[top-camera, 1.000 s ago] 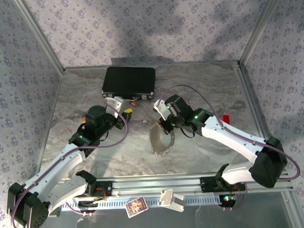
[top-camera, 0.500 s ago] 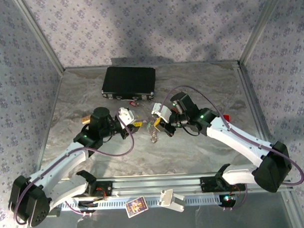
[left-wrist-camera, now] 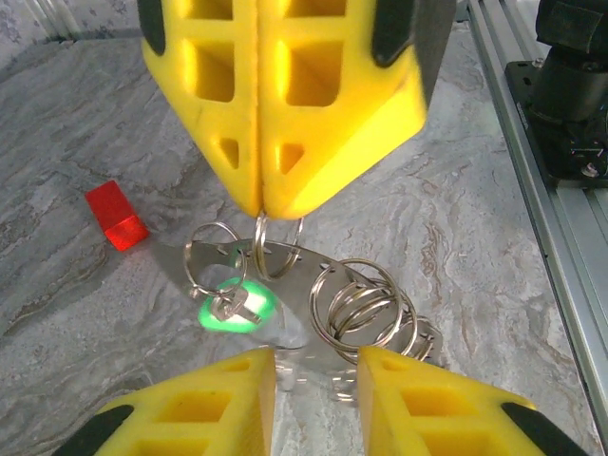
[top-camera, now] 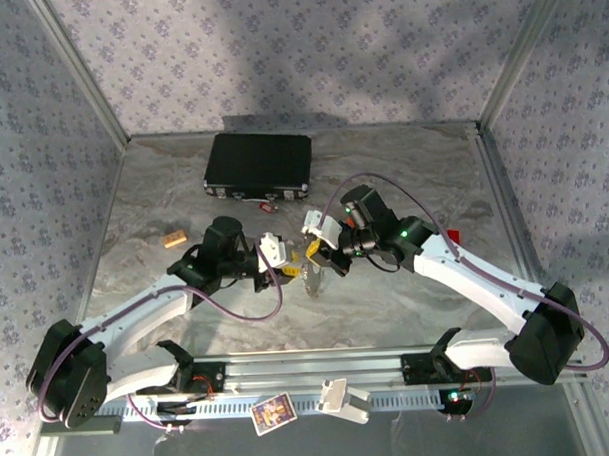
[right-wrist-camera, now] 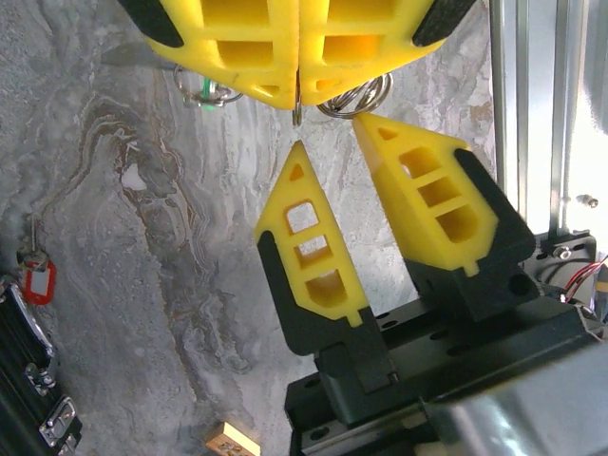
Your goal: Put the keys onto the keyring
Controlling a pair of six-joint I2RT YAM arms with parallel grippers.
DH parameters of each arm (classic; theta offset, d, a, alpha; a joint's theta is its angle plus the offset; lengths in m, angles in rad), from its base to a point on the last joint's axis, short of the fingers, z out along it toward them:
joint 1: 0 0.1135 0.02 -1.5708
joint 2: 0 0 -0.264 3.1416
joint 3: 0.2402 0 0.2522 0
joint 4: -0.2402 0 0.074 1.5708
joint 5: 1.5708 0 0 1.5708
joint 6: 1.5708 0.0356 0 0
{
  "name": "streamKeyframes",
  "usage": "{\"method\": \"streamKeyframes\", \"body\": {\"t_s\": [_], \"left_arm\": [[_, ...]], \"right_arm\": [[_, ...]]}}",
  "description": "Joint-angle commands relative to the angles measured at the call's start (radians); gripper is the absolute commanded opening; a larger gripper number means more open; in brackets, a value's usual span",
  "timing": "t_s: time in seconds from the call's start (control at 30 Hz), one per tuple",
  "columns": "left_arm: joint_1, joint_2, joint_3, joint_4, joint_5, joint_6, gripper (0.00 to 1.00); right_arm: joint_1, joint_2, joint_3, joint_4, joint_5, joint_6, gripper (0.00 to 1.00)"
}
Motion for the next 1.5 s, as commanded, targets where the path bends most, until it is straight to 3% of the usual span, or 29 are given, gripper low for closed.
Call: {"method": "streamKeyframes", "body": {"t_s": [0.0,0.4,0.67,1.47], "left_arm": [[-0.006,0.002,0.044,0.032,0.037,0.009,0.28],[-0.003,-0.057,0.003,0.085,0.056,-0.029,0.30],[0.000,-0.038,-0.015,0.171,0.063,-0.092,0.29],[0.000,-0.003,0.020,0.069,0.105,-0.022,0.16]], "right_arm": [[0.010,-0.003,0.003,-0.026,-0.028,-0.033,0.00],[0.015,-0.026,-0.032,-0.006,0.025,-0.055,0.00],[0.027,-0.023,-0.031,-0.015,-0.023,-0.067,0.00],[0.054,-0.011,-0.020,0.004,-0.038,-0.053,0.00]]}}
